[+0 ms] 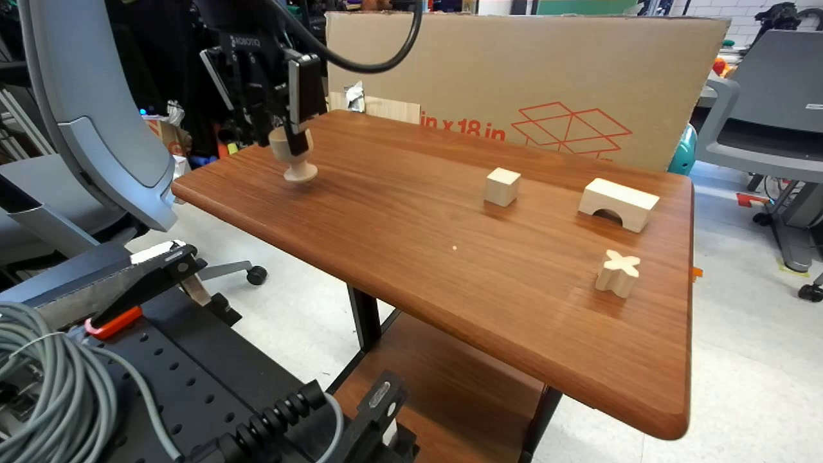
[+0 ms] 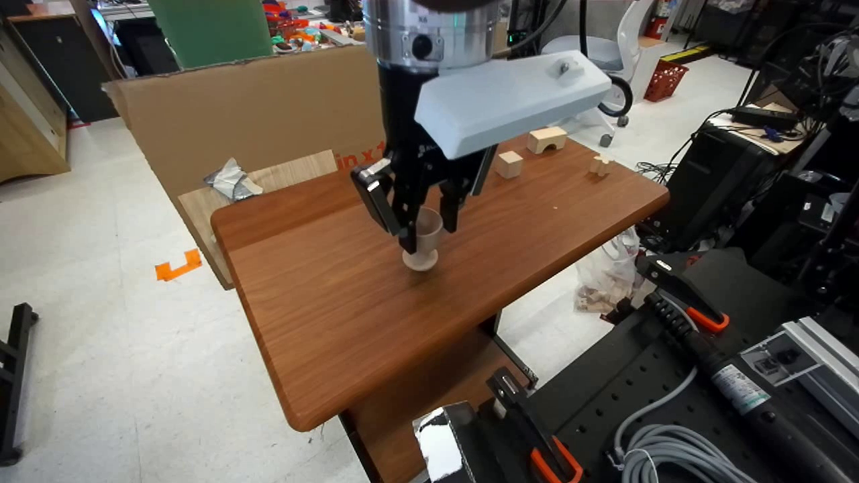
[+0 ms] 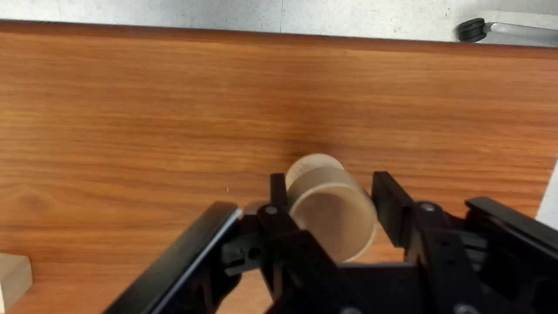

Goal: Move the wooden cup forward

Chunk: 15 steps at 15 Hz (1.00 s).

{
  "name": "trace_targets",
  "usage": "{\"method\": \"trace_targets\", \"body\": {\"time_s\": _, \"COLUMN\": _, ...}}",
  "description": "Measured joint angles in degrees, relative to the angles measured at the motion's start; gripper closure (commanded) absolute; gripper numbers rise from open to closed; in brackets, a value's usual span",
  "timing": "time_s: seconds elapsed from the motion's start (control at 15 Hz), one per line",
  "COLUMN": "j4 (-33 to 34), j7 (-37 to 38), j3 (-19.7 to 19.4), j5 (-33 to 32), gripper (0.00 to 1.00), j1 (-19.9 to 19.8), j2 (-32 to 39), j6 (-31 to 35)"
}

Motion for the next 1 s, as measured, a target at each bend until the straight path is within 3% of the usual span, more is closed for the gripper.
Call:
{"method": "trace_targets", "body": {"time_s": 0.47, "j4": 8.2, "j7": 1.1, "j3": -0.2, "j5": -0.1, "gripper": 0.73, "j1": 1.3, "j2": -0.2, "j6": 0.0}}
{"method": "trace_targets", "body": {"time_s": 1.0, "j4": 15.6, "j7": 1.3, "j3": -3.0, "j5": -0.1, "gripper": 0.73, "j1": 1.3, "j2": 6.9, "j6": 0.0}}
